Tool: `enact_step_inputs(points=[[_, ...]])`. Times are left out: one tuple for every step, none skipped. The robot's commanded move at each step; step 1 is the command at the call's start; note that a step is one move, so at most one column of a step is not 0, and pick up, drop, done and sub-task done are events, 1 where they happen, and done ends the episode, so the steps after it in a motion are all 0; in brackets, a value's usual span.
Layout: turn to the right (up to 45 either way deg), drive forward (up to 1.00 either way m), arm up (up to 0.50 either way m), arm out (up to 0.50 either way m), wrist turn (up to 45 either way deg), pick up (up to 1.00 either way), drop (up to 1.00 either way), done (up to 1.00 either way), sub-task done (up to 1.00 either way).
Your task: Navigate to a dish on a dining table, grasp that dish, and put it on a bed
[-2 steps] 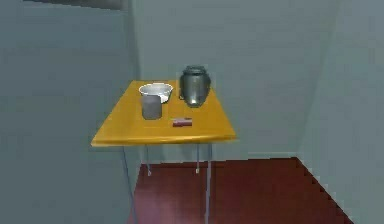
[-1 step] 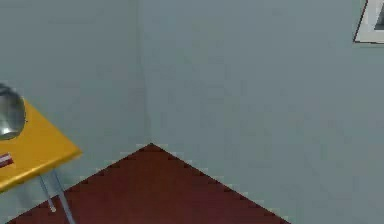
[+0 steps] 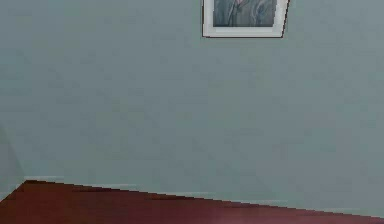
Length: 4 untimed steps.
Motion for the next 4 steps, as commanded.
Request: enact_step_inputs(points=[[0.0,0.10,0.00,0.00,0.0,0.00,0.00,0.00,0.00],[-45.0,0.00,0.00,0.00,0.0,0.00,0.00,0.00,0.00],[-30.0,0.00,0.00,0.00,0.0,0.00,0.00,0.00,0.00],[0.0,0.10,0.00,0.00,0.0,0.00,0.00,0.00,0.00]])
